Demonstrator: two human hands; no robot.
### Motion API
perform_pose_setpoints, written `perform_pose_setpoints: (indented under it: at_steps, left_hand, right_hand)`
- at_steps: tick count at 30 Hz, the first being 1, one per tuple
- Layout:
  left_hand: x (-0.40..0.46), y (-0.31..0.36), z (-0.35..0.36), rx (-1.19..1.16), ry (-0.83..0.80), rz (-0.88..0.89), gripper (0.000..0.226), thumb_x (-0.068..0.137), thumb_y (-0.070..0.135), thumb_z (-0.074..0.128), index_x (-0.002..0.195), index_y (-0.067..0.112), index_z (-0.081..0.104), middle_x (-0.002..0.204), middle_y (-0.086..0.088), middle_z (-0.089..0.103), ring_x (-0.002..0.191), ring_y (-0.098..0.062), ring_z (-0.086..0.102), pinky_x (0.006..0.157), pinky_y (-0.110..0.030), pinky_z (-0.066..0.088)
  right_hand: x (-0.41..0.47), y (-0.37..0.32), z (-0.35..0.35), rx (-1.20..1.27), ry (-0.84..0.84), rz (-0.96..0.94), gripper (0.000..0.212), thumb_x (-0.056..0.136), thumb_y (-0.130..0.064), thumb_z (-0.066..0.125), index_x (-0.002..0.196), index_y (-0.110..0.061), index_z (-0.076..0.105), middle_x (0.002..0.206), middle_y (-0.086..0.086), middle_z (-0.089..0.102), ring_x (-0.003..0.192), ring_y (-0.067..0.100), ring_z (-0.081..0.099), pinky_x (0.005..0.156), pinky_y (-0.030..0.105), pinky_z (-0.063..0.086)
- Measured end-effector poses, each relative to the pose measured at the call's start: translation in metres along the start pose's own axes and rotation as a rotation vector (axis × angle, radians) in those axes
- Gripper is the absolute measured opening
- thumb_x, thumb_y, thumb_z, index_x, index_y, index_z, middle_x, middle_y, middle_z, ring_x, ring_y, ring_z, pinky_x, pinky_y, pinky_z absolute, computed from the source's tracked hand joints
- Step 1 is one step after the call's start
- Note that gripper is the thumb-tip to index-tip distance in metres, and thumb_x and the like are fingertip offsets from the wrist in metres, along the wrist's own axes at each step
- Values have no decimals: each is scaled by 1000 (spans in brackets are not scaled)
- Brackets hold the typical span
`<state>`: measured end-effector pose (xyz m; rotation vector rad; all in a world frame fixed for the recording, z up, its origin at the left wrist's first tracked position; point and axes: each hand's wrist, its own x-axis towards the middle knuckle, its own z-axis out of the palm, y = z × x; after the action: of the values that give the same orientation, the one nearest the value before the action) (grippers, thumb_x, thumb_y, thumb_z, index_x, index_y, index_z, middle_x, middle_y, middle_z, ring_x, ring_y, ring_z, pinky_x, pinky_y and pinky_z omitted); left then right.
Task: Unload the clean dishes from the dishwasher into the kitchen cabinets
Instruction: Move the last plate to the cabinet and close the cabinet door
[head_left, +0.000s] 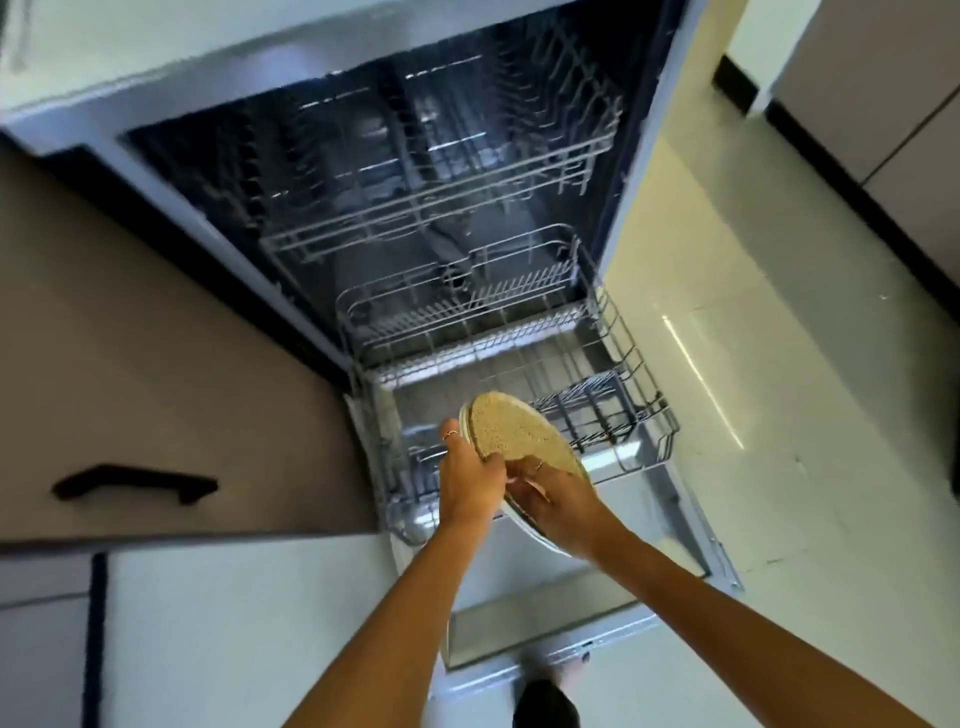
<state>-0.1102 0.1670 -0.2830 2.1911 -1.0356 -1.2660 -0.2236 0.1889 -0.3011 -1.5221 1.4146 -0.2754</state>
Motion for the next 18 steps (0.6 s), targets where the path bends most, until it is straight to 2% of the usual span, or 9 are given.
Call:
perform_pose_setpoints:
  at_steps: [3,5,8,10,12,13,14,15,18]
  left_hand:
    - [-23,-44,-37,-60,8,-39,59,87,1,55,140,11,32,123,-14,57,106,-27,57,87,-30,44]
    - [-41,-76,-55,-116,5,-63,61,88,0,51,142,14,26,128,-15,52,113,-30,54,96,-36,46]
    - [-75,-135,-94,-230,-16,-120,58,93,2,47,141,18,19,126,-12,47,115,-32,51,98,-41,47]
    - [-100,-172,-118,-360,-1,-182,50,96,6,45,137,22,20,123,-11,49,109,-30,53,96,-45,49]
    - [-126,-205,-146,-554,46,-223,43,96,5,43,127,28,23,111,-5,52,97,-20,55,83,-41,54]
    - [-140,-222,-164,-630,81,-237,43,96,3,42,125,29,24,105,0,51,92,-16,55,75,-36,55]
    - [-147,-234,-178,-684,106,-252,45,95,1,42,126,29,24,104,1,50,90,-13,54,69,-32,54]
    - [-153,-245,-192,-727,130,-268,48,95,0,41,130,28,23,107,0,50,92,-14,54,67,-31,53]
    - [-169,-279,-241,-835,205,-289,61,92,-5,40,139,26,18,122,-6,46,105,-23,52,67,-30,51]
  right_hand:
    - [-8,1,28,-45,9,151,26,97,-18,48,119,-10,58,116,1,62,106,18,58,84,21,39]
    - [-12,6,39,-33,-23,340,35,97,-24,49,128,-8,49,127,11,58,113,25,56,80,23,39]
    - [-36,-1,79,-34,-208,550,61,97,-37,48,146,-10,25,146,16,40,128,31,47,99,35,41]
    - [-60,-10,116,53,-289,622,63,98,-36,46,149,-12,18,150,14,34,131,32,43,103,39,41]
    - [-85,-29,158,141,-301,648,54,98,-33,44,144,-11,26,145,12,39,117,29,51,90,36,51]
    - [-94,-43,182,156,-285,644,48,99,-29,43,140,-8,31,139,13,43,104,27,55,75,31,56]
    - [-97,-53,200,172,-244,633,42,99,-23,43,135,-5,34,132,15,47,94,25,54,59,26,54]
    - [-99,-63,216,199,-201,621,36,97,-15,43,130,-2,37,124,18,49,90,25,53,53,26,51]
    - [-105,-95,265,402,-131,641,26,90,3,44,116,7,47,95,19,54,80,28,57,66,39,57]
